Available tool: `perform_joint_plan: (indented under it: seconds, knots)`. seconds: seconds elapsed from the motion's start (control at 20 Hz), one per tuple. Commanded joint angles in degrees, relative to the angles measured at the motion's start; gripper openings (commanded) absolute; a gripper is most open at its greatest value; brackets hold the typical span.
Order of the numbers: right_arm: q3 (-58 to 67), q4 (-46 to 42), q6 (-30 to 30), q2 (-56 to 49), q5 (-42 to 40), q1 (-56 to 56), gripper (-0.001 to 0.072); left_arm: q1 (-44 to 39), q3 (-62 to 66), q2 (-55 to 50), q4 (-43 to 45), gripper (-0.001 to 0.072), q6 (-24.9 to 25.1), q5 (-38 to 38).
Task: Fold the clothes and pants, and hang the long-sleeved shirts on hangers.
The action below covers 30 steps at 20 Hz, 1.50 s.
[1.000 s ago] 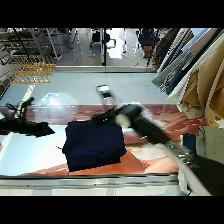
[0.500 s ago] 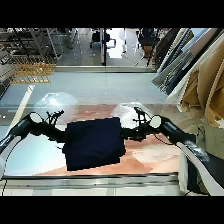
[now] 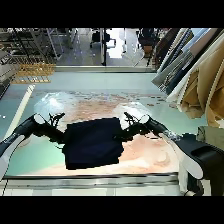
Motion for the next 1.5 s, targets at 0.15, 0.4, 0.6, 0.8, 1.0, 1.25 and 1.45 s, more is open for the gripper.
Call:
perform_joint_plan:
  seconds: [0.15,0.4,0.6,0.8,1.0,1.25,1.45]
  knots:
    - [5.73,11.61,-5.01,1.73,4.70,1.09,0.0010,0.13,0.04,10.27,-1.77,0.0007,1.97,-8.07]
    - [10.34,1.44,5.60,19.30,3.37,-11.37,0.0009,0.07,0.00,26.82,-1.99,0.0008,1.95,-15.78]
    - [15.74,-8.28,13.94,33.48,3.58,-32.30,0.0009,0.07,0.00,33.79,-1.99,0.0008,1.95,-15.67]
    - [17.31,-11.93,14.71,41.42,7.41,-59.08,0.0007,0.07,-0.11,34.07,-1.95,0.0009,1.97,-15.67]
    - [10.49,-21.09,11.65,45.00,17.03,-82.95,0.0007,0.07,-0.11,33.24,-1.97,0.0009,1.99,-15.69]
    - [-14.43,-37.03,11.67,54.21,19.67,-96.89,0.0007,0.07,-0.11,30.49,-1.95,0.0009,2.36,-15.67]
    - [-24.70,-53.40,22.05,58.93,15.85,-98.18,0.0013,0.07,-0.11,28.59,-1.97,0.0009,3.89,-14.60]
